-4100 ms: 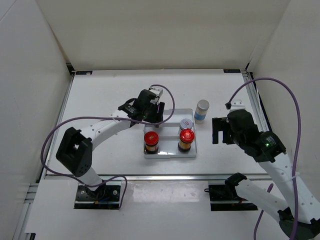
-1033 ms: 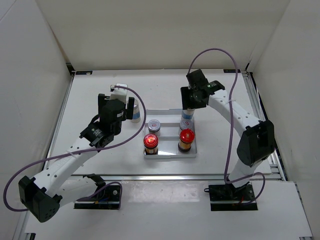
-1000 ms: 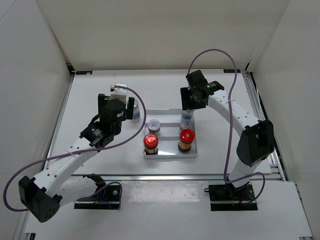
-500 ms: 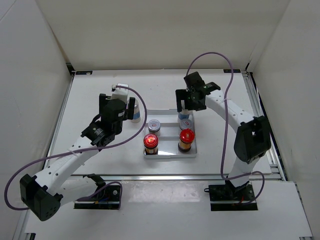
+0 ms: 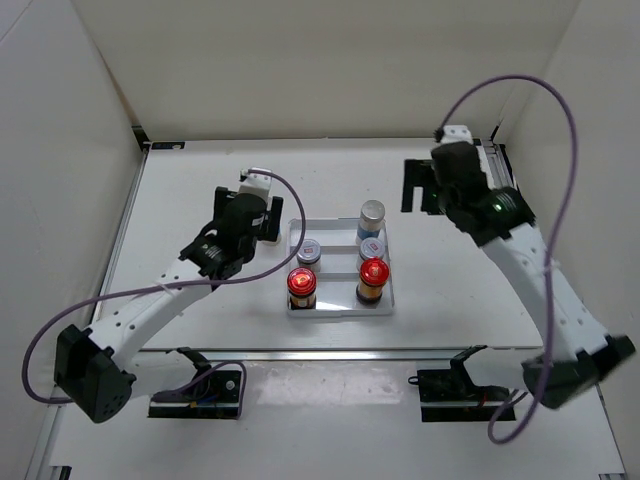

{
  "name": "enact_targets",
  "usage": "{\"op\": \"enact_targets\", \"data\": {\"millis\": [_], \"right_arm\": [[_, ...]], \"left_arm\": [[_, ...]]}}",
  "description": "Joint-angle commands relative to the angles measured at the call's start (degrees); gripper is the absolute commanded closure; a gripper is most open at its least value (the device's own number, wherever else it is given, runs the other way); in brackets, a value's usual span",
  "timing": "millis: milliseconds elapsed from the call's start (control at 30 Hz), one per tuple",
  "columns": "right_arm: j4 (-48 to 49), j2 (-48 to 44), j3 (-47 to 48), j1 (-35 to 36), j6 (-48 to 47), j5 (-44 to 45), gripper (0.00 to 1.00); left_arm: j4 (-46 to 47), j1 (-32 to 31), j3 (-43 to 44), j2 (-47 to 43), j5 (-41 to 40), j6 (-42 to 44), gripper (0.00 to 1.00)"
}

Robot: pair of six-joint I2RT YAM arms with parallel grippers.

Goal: Organize the condiment bottles

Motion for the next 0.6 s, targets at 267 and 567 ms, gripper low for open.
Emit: {"op": "enact_targets", "data": {"millis": [267, 567], "right_arm": [[-7.1, -20.7, -27.8, -0.8, 6.3, 12.6, 0.0], [-5.9, -23.7, -28.5, -0.8, 5.5, 13.0, 0.0]], "left_arm": [[-4.8, 8.9, 11.8, 11.1, 19.9, -9.2, 0.0], [-5.8, 13.6, 17.3, 23.0, 25.7, -11.0, 0.0]]}}
